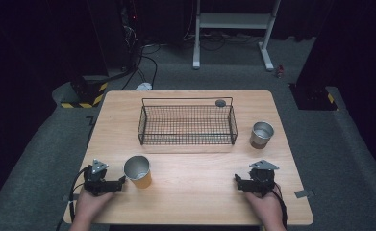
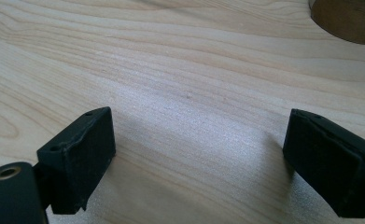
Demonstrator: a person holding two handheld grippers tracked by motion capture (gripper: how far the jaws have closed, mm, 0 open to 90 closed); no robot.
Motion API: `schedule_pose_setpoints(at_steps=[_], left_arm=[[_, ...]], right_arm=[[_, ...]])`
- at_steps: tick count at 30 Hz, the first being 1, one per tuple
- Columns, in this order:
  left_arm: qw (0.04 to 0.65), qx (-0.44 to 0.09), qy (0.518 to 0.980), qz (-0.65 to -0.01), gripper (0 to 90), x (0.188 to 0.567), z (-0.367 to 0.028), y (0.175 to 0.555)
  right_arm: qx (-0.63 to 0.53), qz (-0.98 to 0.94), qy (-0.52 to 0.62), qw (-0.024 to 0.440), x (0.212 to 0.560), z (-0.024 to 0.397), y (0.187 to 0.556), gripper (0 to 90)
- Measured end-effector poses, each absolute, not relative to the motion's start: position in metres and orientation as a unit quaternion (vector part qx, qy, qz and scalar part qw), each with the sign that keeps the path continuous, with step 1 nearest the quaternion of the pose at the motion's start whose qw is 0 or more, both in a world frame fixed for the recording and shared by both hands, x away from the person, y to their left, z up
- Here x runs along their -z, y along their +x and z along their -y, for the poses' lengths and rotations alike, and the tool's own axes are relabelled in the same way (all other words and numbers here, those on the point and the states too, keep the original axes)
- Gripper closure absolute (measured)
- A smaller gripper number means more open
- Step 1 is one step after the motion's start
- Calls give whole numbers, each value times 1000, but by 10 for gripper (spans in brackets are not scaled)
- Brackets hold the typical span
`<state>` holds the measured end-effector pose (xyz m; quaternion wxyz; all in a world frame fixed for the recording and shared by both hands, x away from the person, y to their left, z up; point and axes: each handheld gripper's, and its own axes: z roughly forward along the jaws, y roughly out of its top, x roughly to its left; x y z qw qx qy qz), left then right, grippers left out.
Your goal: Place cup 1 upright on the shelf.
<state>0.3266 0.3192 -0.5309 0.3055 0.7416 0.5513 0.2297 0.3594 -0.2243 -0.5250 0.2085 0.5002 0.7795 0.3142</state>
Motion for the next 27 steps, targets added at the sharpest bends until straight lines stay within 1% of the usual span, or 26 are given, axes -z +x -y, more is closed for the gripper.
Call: schedule_pose_setpoints(at_steps=[16, 18, 21, 27], left_arm=[[314, -213, 758, -531, 5, 528, -323, 327], [316, -215, 758, -528, 5, 526, -324, 326], [340, -223, 750, -522, 6, 518, -325, 319], [351, -239, 743, -517, 4, 510, -326, 306]], right_arm=[[-315, -779, 500, 209, 525, 224, 359, 91], [-314, -778, 501, 210, 525, 224, 359, 92], [-314, -777, 504, 209, 525, 224, 359, 92], [-313, -777, 505, 210, 525, 224, 360, 91]])
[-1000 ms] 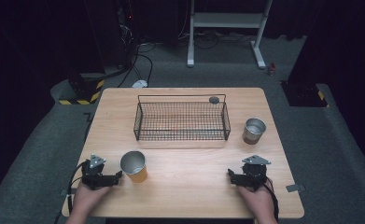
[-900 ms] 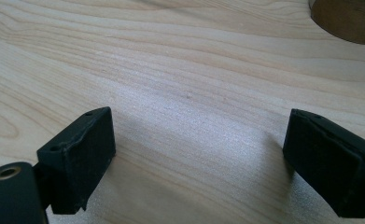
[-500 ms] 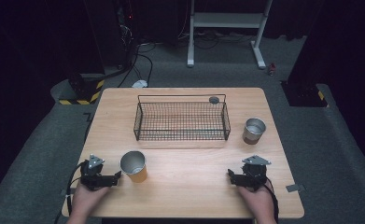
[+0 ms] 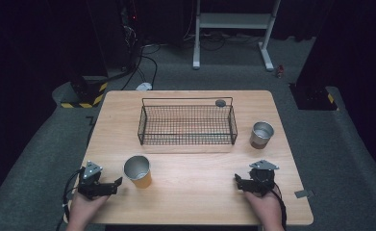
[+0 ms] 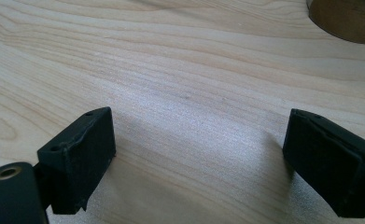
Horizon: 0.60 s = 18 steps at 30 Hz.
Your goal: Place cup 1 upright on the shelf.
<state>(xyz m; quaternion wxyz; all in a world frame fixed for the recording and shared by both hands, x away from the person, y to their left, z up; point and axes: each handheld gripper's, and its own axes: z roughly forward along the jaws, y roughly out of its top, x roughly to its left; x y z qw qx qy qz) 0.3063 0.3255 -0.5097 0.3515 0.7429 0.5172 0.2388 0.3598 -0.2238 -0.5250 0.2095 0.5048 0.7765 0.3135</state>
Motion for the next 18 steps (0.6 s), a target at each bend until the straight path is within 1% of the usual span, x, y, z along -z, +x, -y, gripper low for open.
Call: schedule_pose_setpoints(at_steps=[4, 6, 11, 14, 18], left_arm=[[364, -248, 739, -510, 4, 501, -325, 300], [380, -251, 733, -505, 4, 496, -323, 297], [386, -250, 739, -492, 4, 493, -318, 296], [404, -234, 732, -497, 3, 490, -317, 291], [409, -240, 733, -488, 3, 485, -314, 285]], right_arm=[[-313, -776, 506, 210, 525, 224, 360, 91], [-313, -776, 506, 211, 525, 224, 360, 92], [-312, -776, 506, 212, 525, 224, 360, 92], [-312, -775, 507, 211, 525, 223, 360, 92], [-312, -775, 507, 211, 525, 223, 360, 92]])
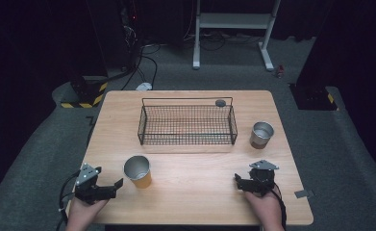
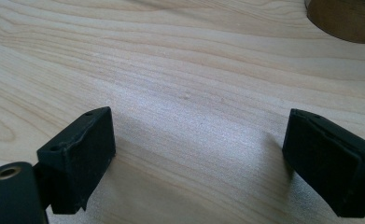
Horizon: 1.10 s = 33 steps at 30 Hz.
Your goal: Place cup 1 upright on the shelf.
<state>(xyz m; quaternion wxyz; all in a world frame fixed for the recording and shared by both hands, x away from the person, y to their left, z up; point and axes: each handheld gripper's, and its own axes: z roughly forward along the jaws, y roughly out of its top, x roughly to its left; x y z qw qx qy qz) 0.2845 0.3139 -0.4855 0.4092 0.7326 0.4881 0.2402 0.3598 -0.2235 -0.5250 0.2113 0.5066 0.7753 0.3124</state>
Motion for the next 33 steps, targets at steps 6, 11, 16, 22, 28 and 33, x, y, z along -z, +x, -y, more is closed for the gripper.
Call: schedule_pose_setpoints(at_steps=[6, 11, 16, 22, 28, 33], left_arm=[[423, -242, 735, -471, 1, 481, -307, 275], [429, -240, 738, -462, 1, 480, -302, 274], [436, -235, 740, -454, 1, 480, -295, 274], [441, -234, 744, -445, 1, 480, -288, 275], [448, -230, 746, -436, 3, 480, -280, 275], [451, -228, 749, -428, 5, 480, -274, 276]], right_arm=[[-312, -776, 506, 212, 525, 224, 360, 92], [-312, -776, 506, 212, 525, 224, 360, 92], [-312, -776, 506, 212, 525, 224, 360, 92], [-312, -774, 508, 211, 525, 223, 360, 92], [-312, -774, 508, 212, 525, 223, 360, 92], [-312, -774, 508, 212, 525, 223, 360, 92]])
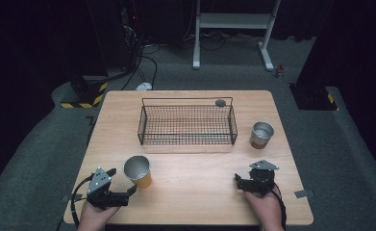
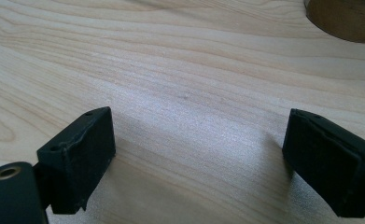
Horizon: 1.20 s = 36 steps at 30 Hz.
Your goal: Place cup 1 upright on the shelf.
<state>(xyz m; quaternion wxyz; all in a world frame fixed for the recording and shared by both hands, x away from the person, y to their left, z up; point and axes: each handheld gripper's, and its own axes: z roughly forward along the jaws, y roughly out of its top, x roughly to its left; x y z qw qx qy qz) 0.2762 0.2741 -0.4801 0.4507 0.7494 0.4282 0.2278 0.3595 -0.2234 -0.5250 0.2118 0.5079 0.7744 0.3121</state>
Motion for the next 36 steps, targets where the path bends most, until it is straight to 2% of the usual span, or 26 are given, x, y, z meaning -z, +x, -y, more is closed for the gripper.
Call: schedule_pose_setpoints(at_steps=[36], left_arm=[[466, -237, 742, -420, 5, 481, -244, 297]], right_arm=[[-312, -775, 507, 213, 525, 223, 360, 92]])
